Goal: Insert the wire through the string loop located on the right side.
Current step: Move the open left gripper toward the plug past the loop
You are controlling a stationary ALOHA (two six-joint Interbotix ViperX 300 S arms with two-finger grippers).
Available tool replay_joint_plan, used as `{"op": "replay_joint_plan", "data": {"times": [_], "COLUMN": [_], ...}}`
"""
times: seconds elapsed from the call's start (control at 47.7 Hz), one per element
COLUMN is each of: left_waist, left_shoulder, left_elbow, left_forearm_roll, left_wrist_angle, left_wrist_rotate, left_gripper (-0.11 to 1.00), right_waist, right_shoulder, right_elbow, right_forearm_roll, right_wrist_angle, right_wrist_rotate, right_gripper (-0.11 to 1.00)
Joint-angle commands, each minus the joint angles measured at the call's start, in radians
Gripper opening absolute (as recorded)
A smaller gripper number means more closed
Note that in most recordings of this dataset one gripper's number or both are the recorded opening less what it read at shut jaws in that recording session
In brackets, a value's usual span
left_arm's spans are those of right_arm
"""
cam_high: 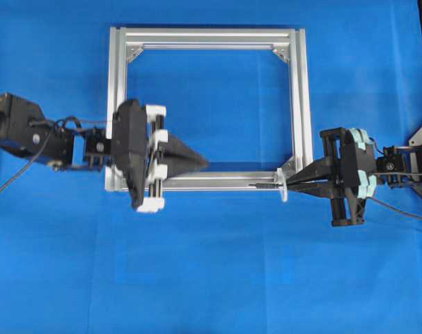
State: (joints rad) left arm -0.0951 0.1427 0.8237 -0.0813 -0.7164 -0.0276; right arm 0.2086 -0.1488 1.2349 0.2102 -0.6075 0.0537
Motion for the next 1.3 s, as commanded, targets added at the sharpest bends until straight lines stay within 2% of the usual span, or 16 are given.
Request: {"op": "replay_joint_plan", "data": {"times": [0.0,0.126,0.398,0.65,0.838,0.922,1.278], "left_waist": [-0.032,-0.044,-0.044,-0.021,-0.011,-0.005,-0.002], "left_shoulder": [-0.032,-0.031,-0.012,0.069,0.127,0.143,0.153], "left_elbow": [-0.023,-0.02,-0.064,-0.232,-0.377,-0.413,-0.426], "left_forearm_roll": [0.0,0.0,0.0,0.0,0.0,0.0,0.002], "left_wrist_angle": [-0.009,-0.005,0.006,0.109,0.235,0.268,0.29], "left_wrist_rotate": [-0.021,-0.052,-0.052,-0.041,-0.037,-0.037,-0.037], "left_gripper": [0.02,0.02,0.02,0.02,0.02,0.02,0.02], "right_waist": [-0.002,-0.002,-0.002,-0.002,-0.002,-0.002,-0.002], "right_shoulder": [-0.006,-0.008,-0.008,-0.008,-0.008,-0.006,-0.006], "right_elbow": [-0.015,-0.014,-0.015,-0.015,-0.017,-0.017,-0.017], "right_forearm_roll": [-0.002,-0.002,-0.002,-0.002,-0.002,-0.002,-0.002], "right_wrist_angle": [-0.011,-0.012,-0.011,-0.011,-0.011,-0.011,-0.011], "right_wrist_rotate": [-0.002,-0.002,-0.002,-0.002,-0.002,-0.002,-0.002], "right_gripper": [-0.04,-0.04,-0.04,-0.04,-0.04,-0.04,-0.04]}}
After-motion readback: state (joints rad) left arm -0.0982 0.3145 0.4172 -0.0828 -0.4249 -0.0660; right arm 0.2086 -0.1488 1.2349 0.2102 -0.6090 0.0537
